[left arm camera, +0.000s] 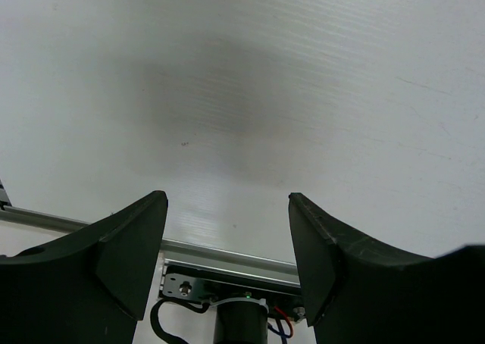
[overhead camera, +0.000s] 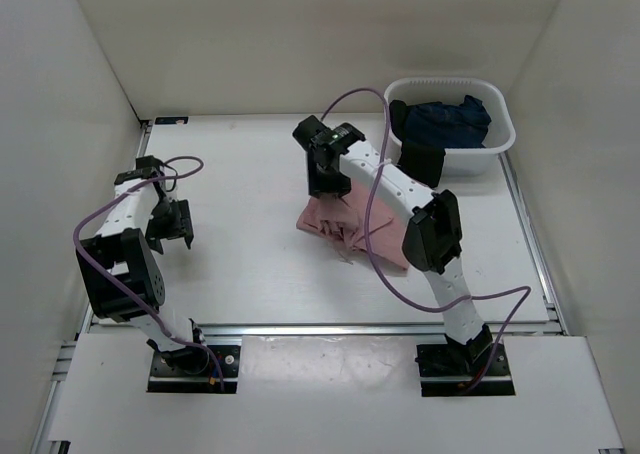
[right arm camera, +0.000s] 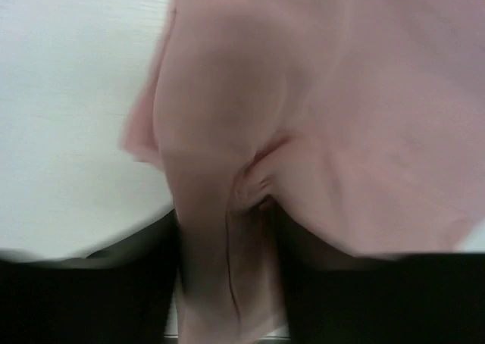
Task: Fold and stack the trousers
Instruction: Fold the trousers
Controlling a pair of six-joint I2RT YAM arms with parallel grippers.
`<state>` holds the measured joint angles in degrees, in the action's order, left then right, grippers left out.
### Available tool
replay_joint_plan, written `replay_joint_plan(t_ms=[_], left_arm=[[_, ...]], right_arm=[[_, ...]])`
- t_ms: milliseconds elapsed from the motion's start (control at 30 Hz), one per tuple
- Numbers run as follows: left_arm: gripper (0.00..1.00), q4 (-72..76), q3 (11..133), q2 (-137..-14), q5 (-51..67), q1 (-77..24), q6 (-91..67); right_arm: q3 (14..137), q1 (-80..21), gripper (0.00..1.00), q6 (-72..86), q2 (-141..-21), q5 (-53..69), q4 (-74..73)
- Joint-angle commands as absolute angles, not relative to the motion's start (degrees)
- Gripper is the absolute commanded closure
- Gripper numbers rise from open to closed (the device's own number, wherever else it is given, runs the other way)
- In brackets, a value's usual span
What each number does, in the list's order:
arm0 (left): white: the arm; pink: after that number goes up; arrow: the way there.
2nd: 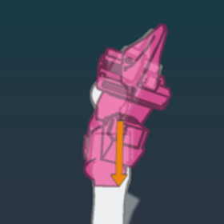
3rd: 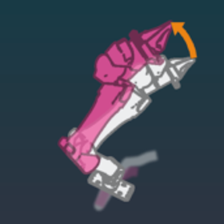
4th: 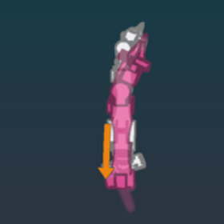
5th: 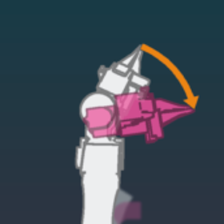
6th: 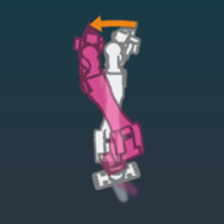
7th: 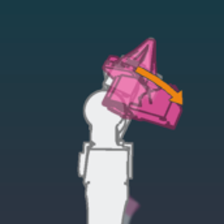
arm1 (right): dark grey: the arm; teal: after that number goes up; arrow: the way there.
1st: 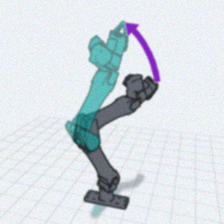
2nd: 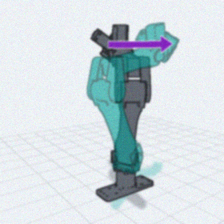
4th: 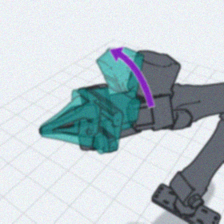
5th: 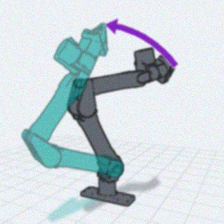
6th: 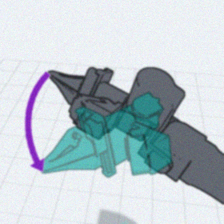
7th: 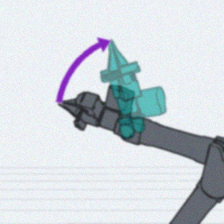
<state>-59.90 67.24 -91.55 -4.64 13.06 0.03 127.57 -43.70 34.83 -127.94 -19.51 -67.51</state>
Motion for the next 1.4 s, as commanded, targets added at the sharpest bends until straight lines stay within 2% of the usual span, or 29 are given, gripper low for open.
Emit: replay_joint_plan(t_ms=[0, 67, 133, 233, 300, 400, 433, 467, 533, 567, 667, 733, 1067, 1200, 1367], left_arm=[[0.23, -58.8, 67.1, -91.0, -3.8, 13.4, 0.0], [0.23, -58.8, 67.1, -91.5, -3.2, 13.4, 0.0], [0.23, -58.8, 67.1, -91.5, -3.2, 13.4, 0.0], [0.23, -58.8, 66.4, -91.0, -3.2, 13.4, 0.0], [0.23, -58.8, 65.0, -90.4, -3.2, 13.4, 0.0], [0.23, -58.1, 64.2, -90.4, -2.6, 13.4, 0.0], [0.23, -58.1, 63.7, -90.4, -2.5, 13.4, 0.0], [0.23, -58.1, 63.7, -91.0, -2.5, 13.4, 0.0], [0.23, -58.1, 64.3, -91.5, -1.9, 13.4, 0.0], [0.23, -58.1, 64.3, -91.5, -1.4, 13.4, 0.0], [0.23, -58.1, 64.3, -90.9, -1.4, 13.4, 0.0], [0.23, -58.1, 63.6, -90.4, -2.5, 13.4, 0.0], [0.23, -58.1, 61.7, -88.7, -3.8, 13.4, 0.0], [0.23, -58.1, 61.7, -88.7, -3.8, 13.4, 0.0], [0.23, -58.1, 62.2, -88.7, -4.3, 13.4, 0.0]], right_arm=[[130.9, -46.2, 0.31, 33.0, -128.1, -11.8, -59.3], [131.8, -47.7, 0.22, 31.2, -125.7, -10.5, -56.8], [127.9, -47.7, 0.19, 30.7, -121.4, -9.3, -50.1], [112.4, -47.7, 0.15, 31.5, -109.2, -10.9, -39.0], [102.3, -46.9, 0.17, 34.1, -103.0, -14.2, -37.7], [94.9, -43.4, 0.38, 36.7, -102.0, -15.3, -40.0], [94.1, -41.9, 0.48, 36.7, -103.4, -15.3, -40.6], [94.0, -41.9, 0.53, 35.2, -106.6, -14.8, -40.6], [96.8, -41.4, 0.64, 33.5, -110.8, -13.9, -42.1], [100.1, -41.4, 0.75, 31.7, -115.1, -12.5, -42.1], [104.3, -42.8, 0.94, 31.1, -121.9, -11.8, -42.6], [105.9, -43.3, 1.0, 31.7, -125.1, -10.5, -42.6], [101.7, -52.5, 1.0, 29.9, -125.1, 3.7, -41.1], [104.0, -55.5, 1.0, 32.0, -123.9, 3.2, -41.7], [105.1, -52.8, 1.0, 37.9, -122.1, -1.8, -41.0]])
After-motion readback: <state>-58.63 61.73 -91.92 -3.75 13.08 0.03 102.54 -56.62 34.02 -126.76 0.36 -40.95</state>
